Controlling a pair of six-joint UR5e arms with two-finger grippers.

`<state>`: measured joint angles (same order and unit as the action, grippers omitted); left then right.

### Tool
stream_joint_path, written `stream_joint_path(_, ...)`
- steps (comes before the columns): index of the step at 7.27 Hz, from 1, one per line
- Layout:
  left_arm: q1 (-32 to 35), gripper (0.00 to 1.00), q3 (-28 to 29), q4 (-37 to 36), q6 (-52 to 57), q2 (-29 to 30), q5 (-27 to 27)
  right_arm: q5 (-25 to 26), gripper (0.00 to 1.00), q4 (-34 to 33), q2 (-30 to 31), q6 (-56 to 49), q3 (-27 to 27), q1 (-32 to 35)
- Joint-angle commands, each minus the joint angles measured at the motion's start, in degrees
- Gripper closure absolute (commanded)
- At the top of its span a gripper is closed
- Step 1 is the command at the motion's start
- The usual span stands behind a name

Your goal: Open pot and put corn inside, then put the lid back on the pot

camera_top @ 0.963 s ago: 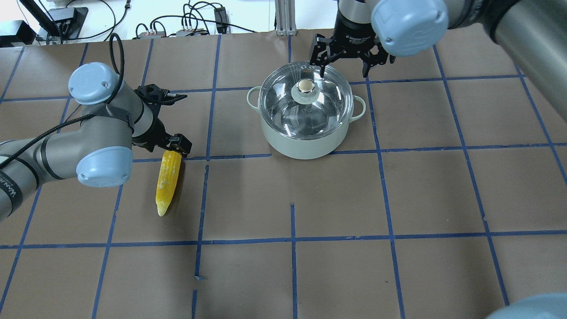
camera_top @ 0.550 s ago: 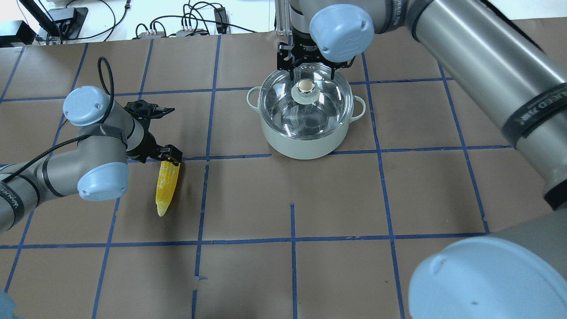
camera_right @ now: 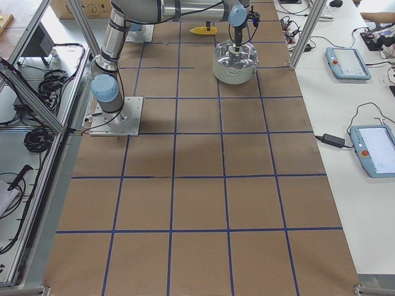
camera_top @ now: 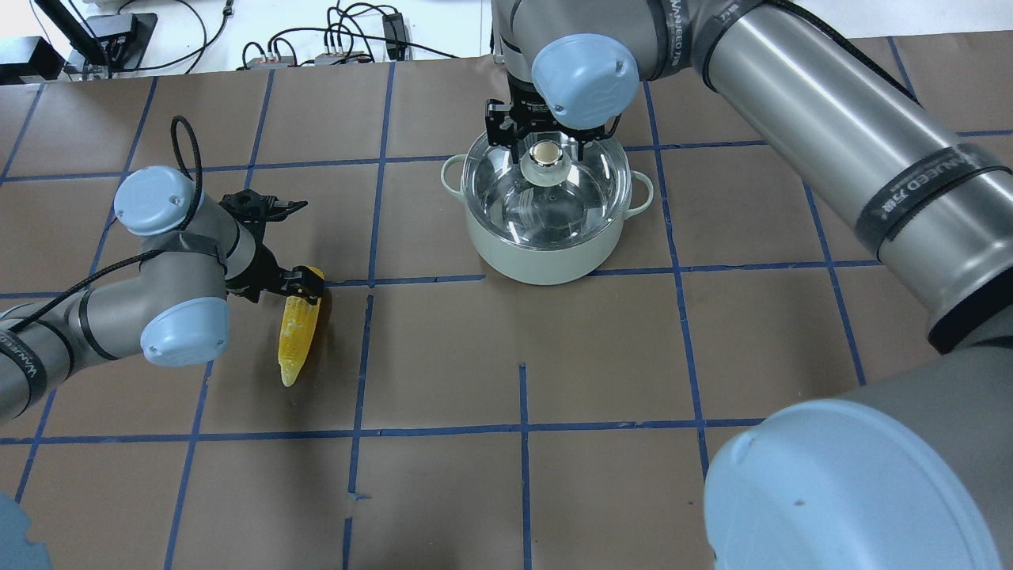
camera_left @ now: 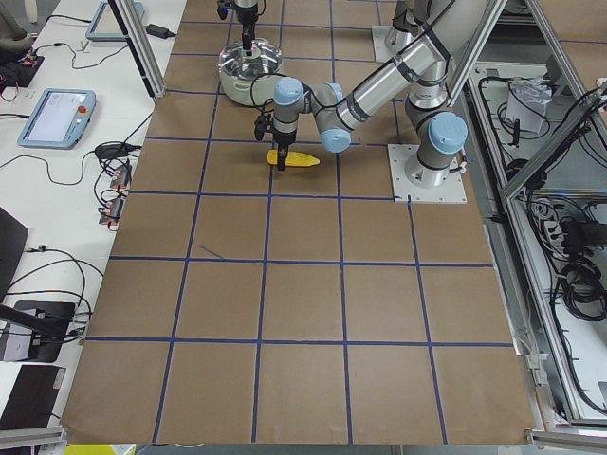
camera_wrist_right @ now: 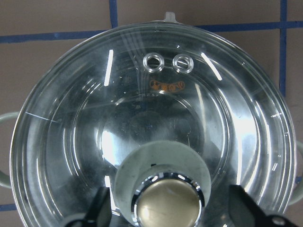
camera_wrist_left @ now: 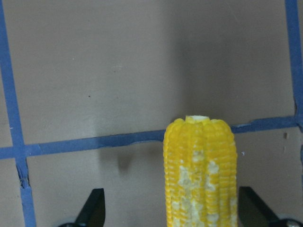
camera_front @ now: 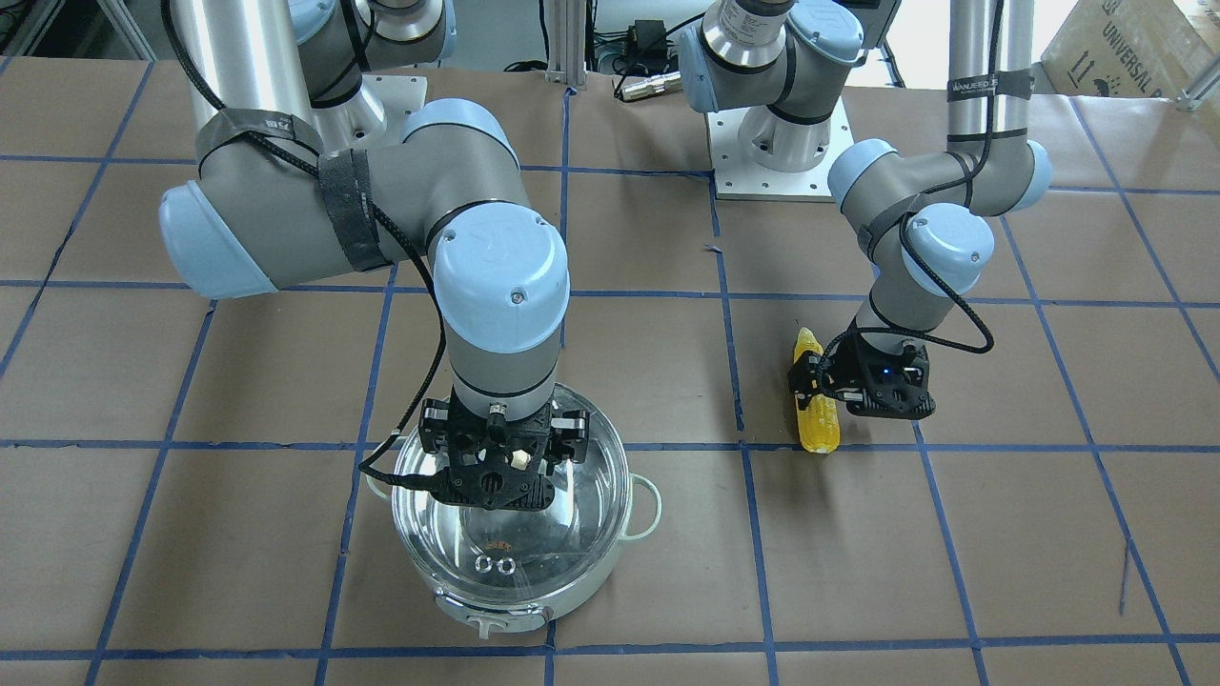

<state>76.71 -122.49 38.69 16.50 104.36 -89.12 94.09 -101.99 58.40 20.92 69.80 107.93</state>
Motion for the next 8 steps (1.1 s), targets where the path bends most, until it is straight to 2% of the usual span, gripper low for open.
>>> stream_joint_path(1,0.28,0.00,-0.21,0.69,-5.06,-0.65,-0.44,-0.22,0.54,-0.14,-0.13,0.08,0.07,0.00)
stream_joint_path(2,0.28,0.00,-0.47,0.60,-5.07,-0.57,-0.26,-0.13,0.67,0.03,-0.39,0.17,0.07,0.00)
stream_joint_path(3,0.28,0.00,-0.82,0.60,-5.16,-0.39,0.17,-0.05,0.72,0.21,-0.13,0.17,-0.37,-0.18)
stream_joint_path(4,0.37,0.00,-1.00,0.51,-5.51,-0.22,0.27,-0.04,0.72,0.38,0.65,0.08,-1.33,-0.44)
stream_joint_path(5,0.37,0.08,-1.00,0.34,-5.78,-0.13,-0.08,-0.22,0.72,1.34,2.40,0.00,-2.21,-0.44)
stream_joint_path(6,0.37,0.47,-1.00,0.34,-5.78,-0.39,-0.35,-0.74,0.73,3.79,4.07,-0.79,-2.74,-0.79)
stream_joint_path(7,0.37,0.79,-1.17,0.34,-6.21,-0.56,0.09,-0.75,0.73,5.03,5.04,-2.19,-2.74,-1.75)
stream_joint_path(8,0.37,0.89,-2.13,0.08,-6.30,-0.65,0.18,-0.75,0.73,6.09,5.84,-7.94,-2.74,-4.46)
